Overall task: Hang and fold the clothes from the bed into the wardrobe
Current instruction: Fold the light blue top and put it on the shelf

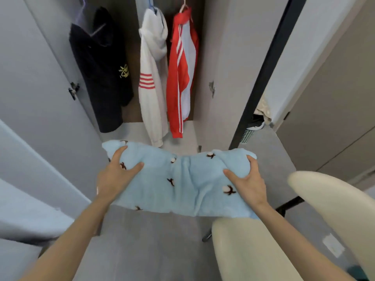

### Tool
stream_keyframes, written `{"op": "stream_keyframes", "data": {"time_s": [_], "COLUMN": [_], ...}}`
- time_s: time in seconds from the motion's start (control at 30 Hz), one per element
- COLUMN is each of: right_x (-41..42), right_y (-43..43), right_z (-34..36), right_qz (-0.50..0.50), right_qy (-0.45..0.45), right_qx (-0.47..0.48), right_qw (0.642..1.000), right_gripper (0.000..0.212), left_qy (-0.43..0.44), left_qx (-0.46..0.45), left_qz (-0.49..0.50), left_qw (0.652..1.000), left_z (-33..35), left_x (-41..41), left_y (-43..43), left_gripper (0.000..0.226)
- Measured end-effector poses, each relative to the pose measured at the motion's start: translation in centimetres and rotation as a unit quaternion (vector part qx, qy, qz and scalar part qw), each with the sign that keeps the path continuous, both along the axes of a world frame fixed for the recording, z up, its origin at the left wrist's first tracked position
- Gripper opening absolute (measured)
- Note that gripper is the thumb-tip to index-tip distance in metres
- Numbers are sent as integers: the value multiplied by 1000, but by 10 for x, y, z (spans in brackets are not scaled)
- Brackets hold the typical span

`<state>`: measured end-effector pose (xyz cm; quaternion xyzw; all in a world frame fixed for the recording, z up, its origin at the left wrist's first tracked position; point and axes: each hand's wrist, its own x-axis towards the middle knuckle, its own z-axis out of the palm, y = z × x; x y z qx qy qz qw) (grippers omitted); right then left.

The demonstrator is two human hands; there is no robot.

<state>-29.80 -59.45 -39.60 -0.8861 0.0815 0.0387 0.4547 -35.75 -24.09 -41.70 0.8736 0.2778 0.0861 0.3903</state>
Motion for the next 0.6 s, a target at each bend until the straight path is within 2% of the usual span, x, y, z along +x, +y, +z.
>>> {"op": "stream_keyframes", "data": {"time_s": [0.3, 0.6], "right_x": [57, 108], "right_y": [114, 182], "right_z": [233, 403], "right_qz": [67, 70], "right_qy": [-154, -315], "right_qx": [-4, 45], "right_qw": [986, 945], "right_gripper": [86, 83], "left_qy": [-132, -253], "left_qx": [123, 219], "left_qz": [48, 69], "left_qw": [982, 940], "left_z": [252, 433], "left_x": [19, 60], "left_y": [80, 133], "left_gripper": [70, 71]}}
